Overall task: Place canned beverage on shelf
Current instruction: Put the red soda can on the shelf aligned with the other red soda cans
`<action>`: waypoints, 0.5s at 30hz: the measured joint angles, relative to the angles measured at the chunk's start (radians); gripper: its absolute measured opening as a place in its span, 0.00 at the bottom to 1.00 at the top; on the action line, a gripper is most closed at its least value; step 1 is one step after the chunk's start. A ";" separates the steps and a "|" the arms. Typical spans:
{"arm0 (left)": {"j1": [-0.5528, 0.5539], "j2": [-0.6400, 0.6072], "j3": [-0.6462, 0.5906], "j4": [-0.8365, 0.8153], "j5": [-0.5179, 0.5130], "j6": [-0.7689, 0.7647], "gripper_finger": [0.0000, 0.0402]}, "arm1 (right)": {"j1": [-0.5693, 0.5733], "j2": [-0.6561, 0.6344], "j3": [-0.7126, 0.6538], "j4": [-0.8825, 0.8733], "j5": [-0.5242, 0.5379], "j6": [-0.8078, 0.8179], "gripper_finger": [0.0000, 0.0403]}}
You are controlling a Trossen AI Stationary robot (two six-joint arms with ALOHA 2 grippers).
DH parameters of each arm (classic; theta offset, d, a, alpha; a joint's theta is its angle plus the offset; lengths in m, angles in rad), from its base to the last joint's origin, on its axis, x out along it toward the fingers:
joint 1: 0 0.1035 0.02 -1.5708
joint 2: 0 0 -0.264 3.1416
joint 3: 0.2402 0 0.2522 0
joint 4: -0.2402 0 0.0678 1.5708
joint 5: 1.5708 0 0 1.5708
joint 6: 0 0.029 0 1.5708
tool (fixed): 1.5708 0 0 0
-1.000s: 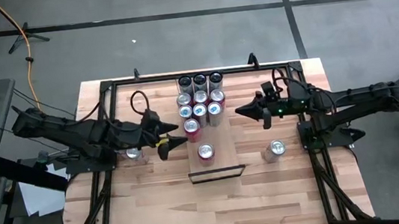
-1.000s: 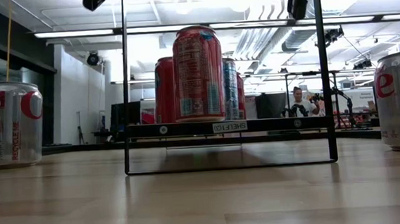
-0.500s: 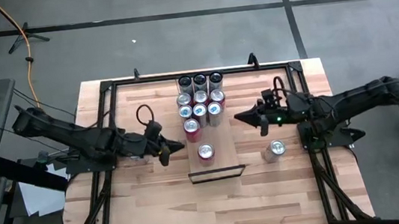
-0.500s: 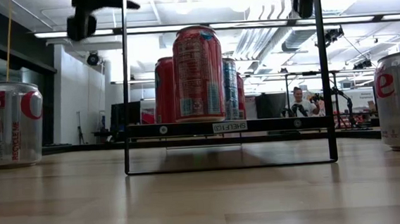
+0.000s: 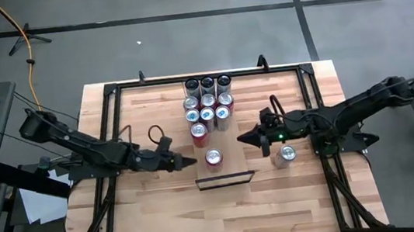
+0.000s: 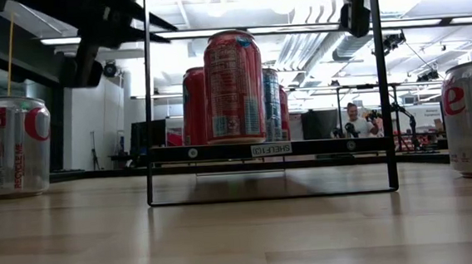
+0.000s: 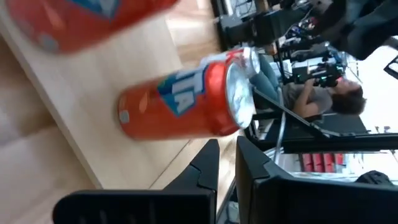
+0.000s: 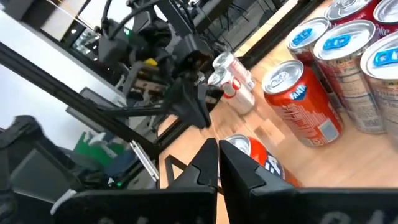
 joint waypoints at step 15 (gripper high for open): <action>0.061 0.238 0.112 0.034 0.197 -0.007 0.00 | 0.000 0.013 0.000 -0.008 -0.001 -0.008 0.00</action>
